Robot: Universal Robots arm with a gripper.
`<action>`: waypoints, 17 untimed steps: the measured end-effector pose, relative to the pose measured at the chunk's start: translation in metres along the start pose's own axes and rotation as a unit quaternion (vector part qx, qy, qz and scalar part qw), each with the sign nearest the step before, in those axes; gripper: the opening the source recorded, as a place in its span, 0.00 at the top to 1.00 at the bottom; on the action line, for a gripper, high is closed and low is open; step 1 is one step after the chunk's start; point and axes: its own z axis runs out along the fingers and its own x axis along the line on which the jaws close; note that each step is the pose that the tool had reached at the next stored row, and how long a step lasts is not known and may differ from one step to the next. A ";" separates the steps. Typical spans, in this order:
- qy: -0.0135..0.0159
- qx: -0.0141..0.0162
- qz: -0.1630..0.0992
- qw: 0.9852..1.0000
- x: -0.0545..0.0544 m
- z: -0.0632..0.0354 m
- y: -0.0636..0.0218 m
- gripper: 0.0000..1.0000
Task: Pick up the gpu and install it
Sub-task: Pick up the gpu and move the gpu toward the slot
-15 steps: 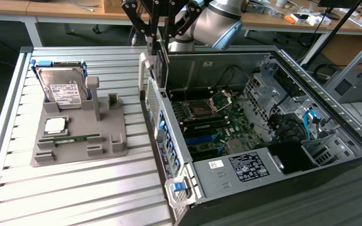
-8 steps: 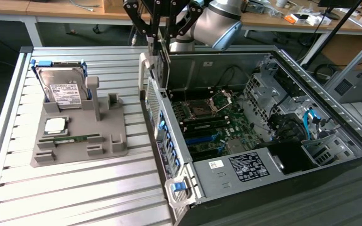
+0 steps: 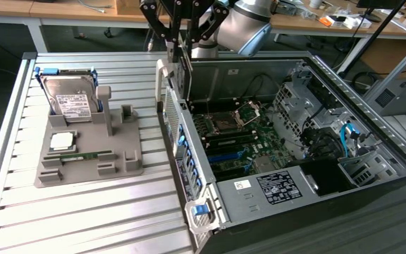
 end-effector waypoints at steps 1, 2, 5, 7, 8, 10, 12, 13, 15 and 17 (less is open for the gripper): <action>0.000 0.000 0.000 1.000 0.000 0.0000 0.0000 0.73; 0.000 0.000 0.000 1.000 -0.001 0.0001 0.0000 0.73; 0.000 0.001 0.000 1.000 -0.001 0.0002 0.0001 0.73; 0.000 0.002 0.000 1.000 -0.002 0.0002 0.0001 0.73; 0.000 0.002 0.000 1.000 -0.002 0.0002 0.0002 0.73; 0.000 0.002 0.000 1.000 -0.002 0.0003 0.0002 0.73; 0.000 0.002 0.000 1.000 -0.003 0.0004 0.0000 0.73; 0.000 0.003 0.000 1.000 -0.003 0.0008 -0.0002 0.73; 0.000 0.003 0.000 1.000 -0.003 0.0009 -0.0002 0.73; 0.000 0.003 0.000 1.000 -0.003 0.0010 -0.0001 0.73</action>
